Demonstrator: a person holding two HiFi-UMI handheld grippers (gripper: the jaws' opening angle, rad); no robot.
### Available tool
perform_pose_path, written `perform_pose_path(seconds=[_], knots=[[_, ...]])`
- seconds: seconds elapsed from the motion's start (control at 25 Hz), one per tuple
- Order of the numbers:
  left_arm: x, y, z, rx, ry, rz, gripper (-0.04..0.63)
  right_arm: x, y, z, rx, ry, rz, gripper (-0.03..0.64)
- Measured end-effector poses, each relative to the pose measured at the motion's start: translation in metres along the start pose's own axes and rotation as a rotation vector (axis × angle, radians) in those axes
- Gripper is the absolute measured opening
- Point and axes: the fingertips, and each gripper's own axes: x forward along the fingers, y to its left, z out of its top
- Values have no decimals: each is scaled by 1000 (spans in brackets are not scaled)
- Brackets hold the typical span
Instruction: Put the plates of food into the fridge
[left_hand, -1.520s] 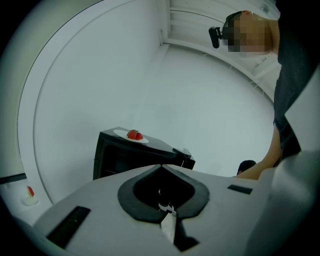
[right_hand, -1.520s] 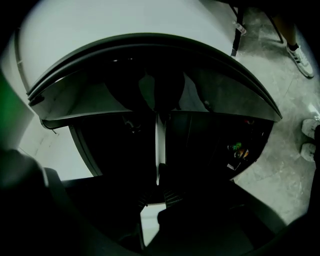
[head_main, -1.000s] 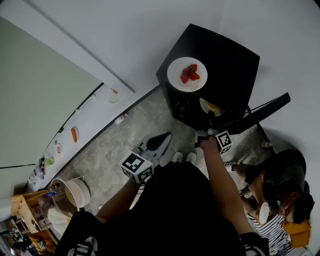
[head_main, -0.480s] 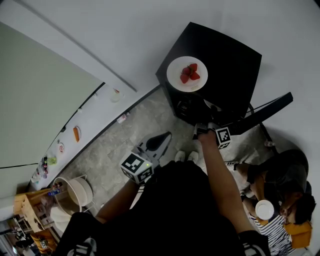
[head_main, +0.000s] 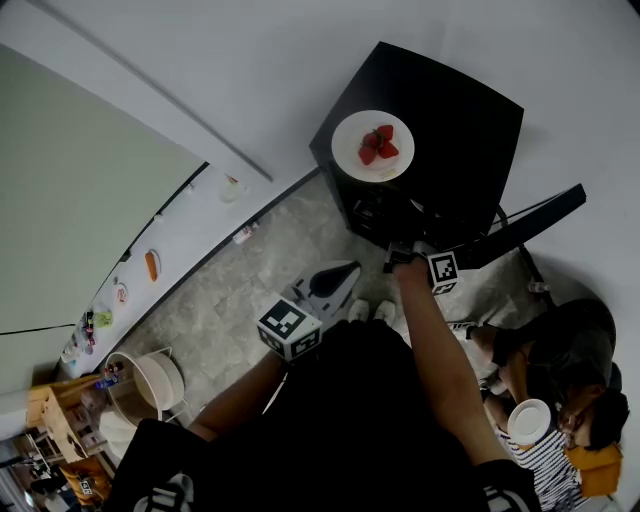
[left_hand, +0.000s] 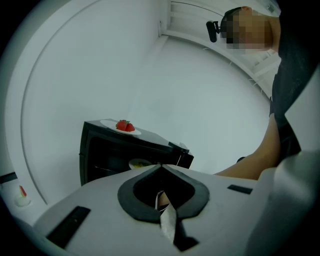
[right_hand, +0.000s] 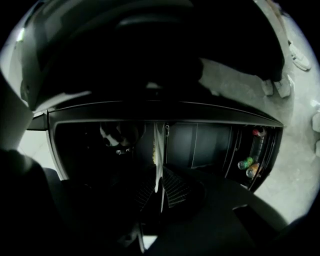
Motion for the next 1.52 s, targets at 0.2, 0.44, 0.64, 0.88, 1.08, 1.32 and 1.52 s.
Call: perform_pose_path(seconds=[0.2,0.44,0.64,0.88,1.08,1.32,1.52], knots=[[5,-1,-2,-4,2,-8,23,-12,-3,0,-98,97,-12,37],[9,-5,-1,-11,-5,-8,23,-27,-1,-7,-212,209,-14,37],[11,-11,0,-10,-15,-19,23,-39,11,-14,-333,292,22,35],[8,-19,0,-1,-30,-26,24,-57,42,-20,-516,379,125,31],[4,-21,-1,-2,-35,-21,23,-72,65,-28,-654,447,211,26],[0,-21,0,-7,-58,-10,23,-93,85,-33,-750,488,282,26],[-5,-21,1,-5,-69,1,23,-111,99,-35,-836,511,332,26]])
